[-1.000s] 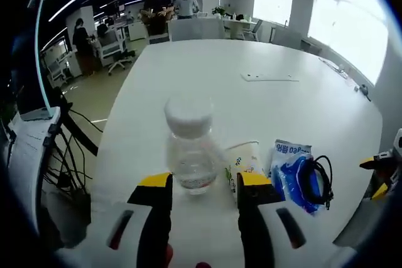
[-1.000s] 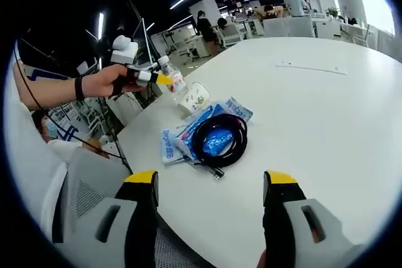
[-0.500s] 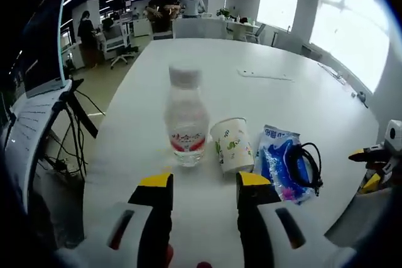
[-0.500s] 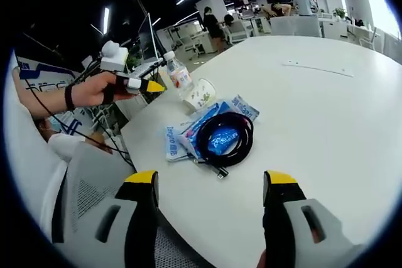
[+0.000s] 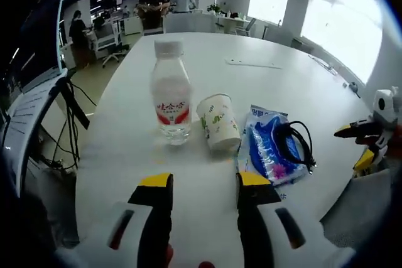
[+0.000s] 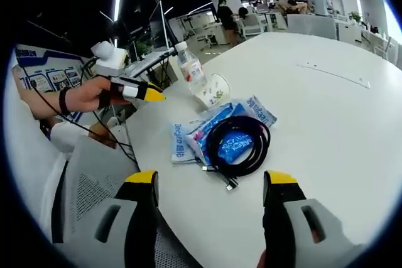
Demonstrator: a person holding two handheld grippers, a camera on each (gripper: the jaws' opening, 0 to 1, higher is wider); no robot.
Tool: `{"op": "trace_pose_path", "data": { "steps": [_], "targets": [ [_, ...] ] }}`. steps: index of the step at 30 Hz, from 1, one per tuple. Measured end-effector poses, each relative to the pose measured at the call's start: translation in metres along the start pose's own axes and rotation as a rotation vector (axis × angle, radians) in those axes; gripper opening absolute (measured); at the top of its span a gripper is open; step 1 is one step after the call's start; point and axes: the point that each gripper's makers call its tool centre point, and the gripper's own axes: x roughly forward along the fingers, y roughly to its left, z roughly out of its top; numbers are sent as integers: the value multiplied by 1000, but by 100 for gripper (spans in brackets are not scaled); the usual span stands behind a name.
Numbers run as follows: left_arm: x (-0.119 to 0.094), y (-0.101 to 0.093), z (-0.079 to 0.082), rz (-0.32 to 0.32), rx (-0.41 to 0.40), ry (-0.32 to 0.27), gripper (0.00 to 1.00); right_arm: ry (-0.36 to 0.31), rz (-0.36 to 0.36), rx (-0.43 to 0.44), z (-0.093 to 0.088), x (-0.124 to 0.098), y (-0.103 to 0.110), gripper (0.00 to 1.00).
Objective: Arrange the tabletop items into an orderly group along one side of the table until the central work area is clear of visible clutter.
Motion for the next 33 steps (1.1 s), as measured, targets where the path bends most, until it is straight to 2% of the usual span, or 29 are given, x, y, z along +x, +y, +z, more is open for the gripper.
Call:
{"op": "trace_pose_path", "data": {
  "steps": [6, 10, 15, 24, 33],
  "targets": [
    [-4, -3, -2, -16, -1, -4, 39, 73, 8, -105, 6, 15, 1, 67],
    [-6, -8, -6, -28, 2, -8, 40, 98, 5, -159, 11, 22, -1, 67],
    [-8, -11, -12, -34, 18, -7, 39, 97, 18, -173, 19, 26, 2, 67],
    [-11, -12, -14, -36, 12, -11, 39, 113, 26, -204, 22, 29, 3, 67],
    [-14, -12, -17, -40, -4, -14, 39, 122, 54, -212, 33, 48, 6, 66]
  ]
}}
